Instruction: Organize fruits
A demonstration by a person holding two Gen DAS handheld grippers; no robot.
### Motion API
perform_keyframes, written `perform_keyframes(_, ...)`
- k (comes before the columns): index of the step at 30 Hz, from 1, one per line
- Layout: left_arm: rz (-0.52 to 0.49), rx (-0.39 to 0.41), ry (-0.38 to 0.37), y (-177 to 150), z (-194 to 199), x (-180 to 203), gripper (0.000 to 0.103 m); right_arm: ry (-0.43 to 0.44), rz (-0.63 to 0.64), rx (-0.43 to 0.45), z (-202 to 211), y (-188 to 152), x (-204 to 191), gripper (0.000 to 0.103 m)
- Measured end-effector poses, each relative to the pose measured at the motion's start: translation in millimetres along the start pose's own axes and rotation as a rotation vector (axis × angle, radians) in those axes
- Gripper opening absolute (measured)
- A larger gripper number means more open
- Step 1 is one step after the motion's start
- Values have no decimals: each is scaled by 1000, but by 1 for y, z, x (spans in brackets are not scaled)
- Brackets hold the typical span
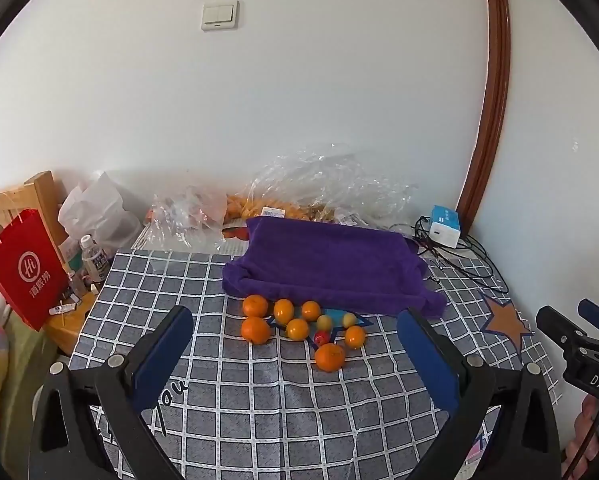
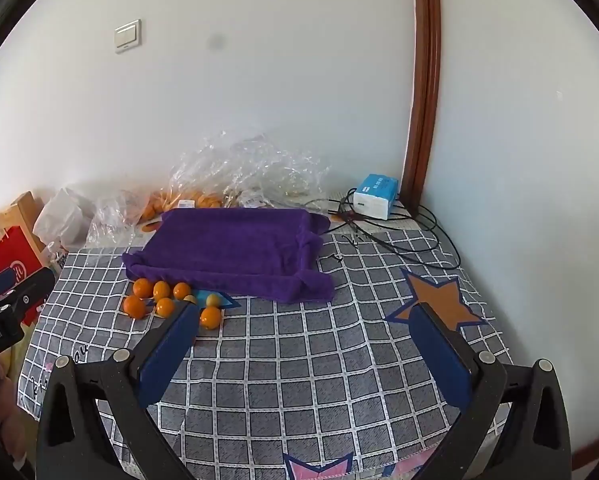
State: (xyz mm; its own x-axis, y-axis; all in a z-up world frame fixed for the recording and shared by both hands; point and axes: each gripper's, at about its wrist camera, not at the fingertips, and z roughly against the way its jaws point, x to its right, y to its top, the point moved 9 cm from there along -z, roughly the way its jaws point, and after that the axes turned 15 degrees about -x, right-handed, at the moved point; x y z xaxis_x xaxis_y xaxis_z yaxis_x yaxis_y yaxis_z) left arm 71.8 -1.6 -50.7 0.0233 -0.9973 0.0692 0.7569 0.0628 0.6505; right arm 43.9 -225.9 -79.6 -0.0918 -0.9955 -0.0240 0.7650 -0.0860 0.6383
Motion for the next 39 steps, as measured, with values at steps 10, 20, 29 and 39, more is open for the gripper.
perform_keyframes(10,3,2,3,-2,0,-4,103,13,5,4,3,1,-2,103)
perform_keyframes(20,6,5,5,-3,3,-8,103,18,10,8,4,0,-5,103)
perform_keyframes(29,8,8,8,-3,5,-11,103,19,14,19,8,1,-8,103)
perform_keyframes(39,11,6,10,-2,7,-16,103,15,26,21,10,0,-13,103)
